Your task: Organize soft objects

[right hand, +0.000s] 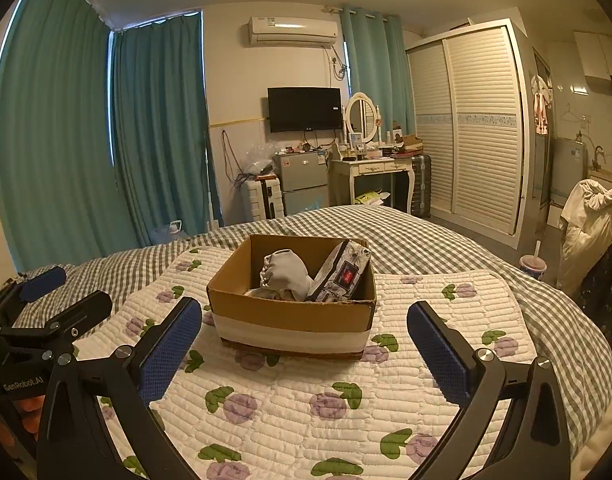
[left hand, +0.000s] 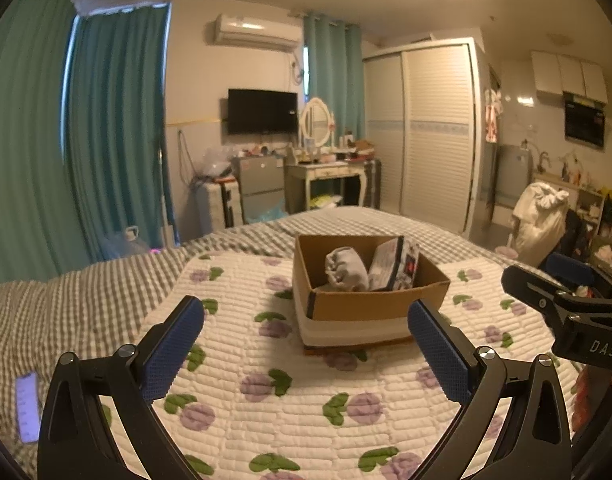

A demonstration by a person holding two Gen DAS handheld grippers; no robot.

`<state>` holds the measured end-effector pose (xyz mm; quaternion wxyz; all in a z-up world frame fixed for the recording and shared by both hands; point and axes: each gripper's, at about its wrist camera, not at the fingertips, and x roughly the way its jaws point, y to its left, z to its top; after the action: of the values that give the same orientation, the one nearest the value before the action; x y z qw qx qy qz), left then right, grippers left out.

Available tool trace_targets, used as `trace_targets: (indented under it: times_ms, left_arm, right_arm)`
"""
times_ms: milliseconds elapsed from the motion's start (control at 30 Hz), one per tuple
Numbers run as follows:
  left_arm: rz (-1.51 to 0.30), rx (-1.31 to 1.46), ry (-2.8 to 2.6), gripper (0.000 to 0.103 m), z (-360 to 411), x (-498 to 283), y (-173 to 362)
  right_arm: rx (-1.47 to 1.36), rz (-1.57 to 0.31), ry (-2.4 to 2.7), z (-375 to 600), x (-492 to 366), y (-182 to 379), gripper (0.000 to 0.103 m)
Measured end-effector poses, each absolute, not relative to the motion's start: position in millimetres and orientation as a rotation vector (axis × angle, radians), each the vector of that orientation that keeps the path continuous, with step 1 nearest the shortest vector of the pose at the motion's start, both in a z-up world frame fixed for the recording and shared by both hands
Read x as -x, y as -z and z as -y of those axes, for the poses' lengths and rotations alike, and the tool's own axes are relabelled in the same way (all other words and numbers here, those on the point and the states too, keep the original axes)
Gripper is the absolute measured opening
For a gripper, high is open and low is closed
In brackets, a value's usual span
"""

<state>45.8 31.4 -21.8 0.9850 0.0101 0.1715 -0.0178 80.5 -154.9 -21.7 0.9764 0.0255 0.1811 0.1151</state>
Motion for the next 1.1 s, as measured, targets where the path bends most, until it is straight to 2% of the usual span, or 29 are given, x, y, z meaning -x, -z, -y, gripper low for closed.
trace_targets:
  times_ms: [1100]
  left_arm:
    - [-0.333, -0.027, 0.034, 0.103, -31.0, -45.7, 20.2]
  right_arm:
    - [-0.064, -0.373, -0.236, 158.0, -81.6, 23.6, 0.103]
